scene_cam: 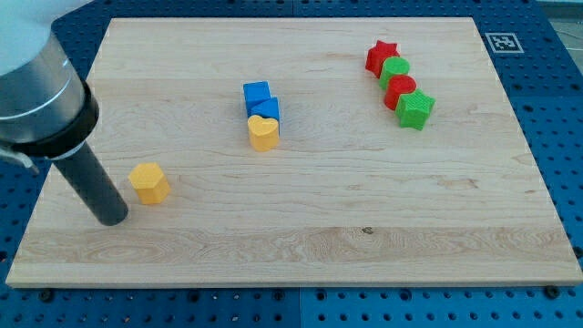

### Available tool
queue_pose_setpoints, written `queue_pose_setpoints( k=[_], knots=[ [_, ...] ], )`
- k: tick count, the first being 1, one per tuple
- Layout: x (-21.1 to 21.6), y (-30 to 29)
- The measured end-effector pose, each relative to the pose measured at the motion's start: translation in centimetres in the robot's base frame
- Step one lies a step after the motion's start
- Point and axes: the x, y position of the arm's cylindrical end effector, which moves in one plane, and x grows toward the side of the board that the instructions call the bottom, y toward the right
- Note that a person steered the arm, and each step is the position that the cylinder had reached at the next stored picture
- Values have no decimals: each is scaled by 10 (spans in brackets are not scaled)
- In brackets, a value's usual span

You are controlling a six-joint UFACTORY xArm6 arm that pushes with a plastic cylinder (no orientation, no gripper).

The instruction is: Push yellow hexagon to the bottom of yellow heart

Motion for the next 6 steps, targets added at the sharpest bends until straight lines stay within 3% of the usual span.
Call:
queue_pose_setpoints(
  k=[1,6],
  knots=[
    [-23,0],
    [-22,4]
  ],
)
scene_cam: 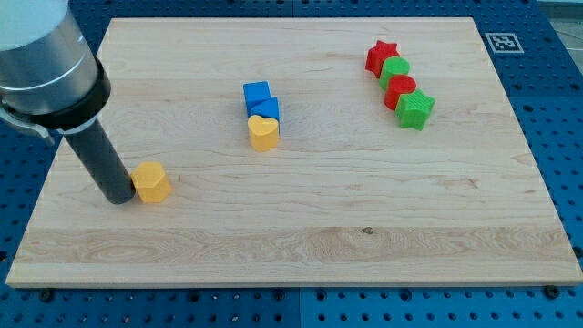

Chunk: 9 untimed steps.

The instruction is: Push yellow hexagon to the bottom of yellow heart

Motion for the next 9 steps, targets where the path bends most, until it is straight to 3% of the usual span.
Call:
queue_pose_setpoints(
  k=[9],
  knots=[
    [-14,42]
  ],
)
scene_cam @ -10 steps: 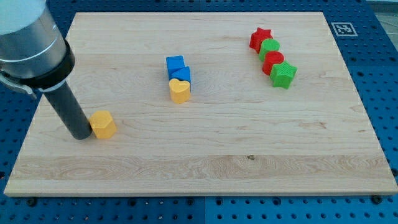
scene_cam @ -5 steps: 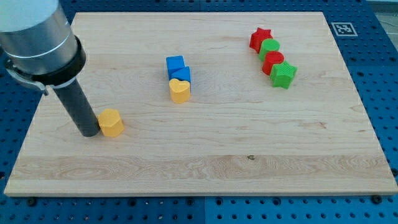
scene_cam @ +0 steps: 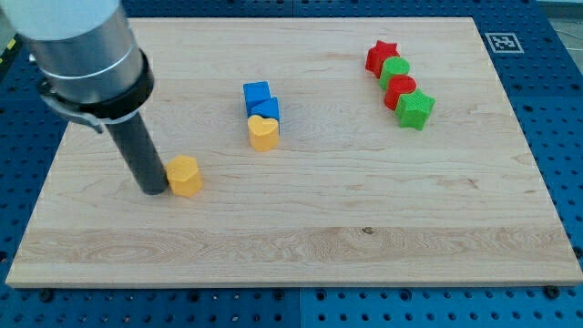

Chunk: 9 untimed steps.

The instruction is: Push yellow hexagon to the bottom of yellow heart

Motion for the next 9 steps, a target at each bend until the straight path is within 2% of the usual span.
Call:
queue_pose_setpoints(
  k=[9],
  knots=[
    [-5,54]
  ],
)
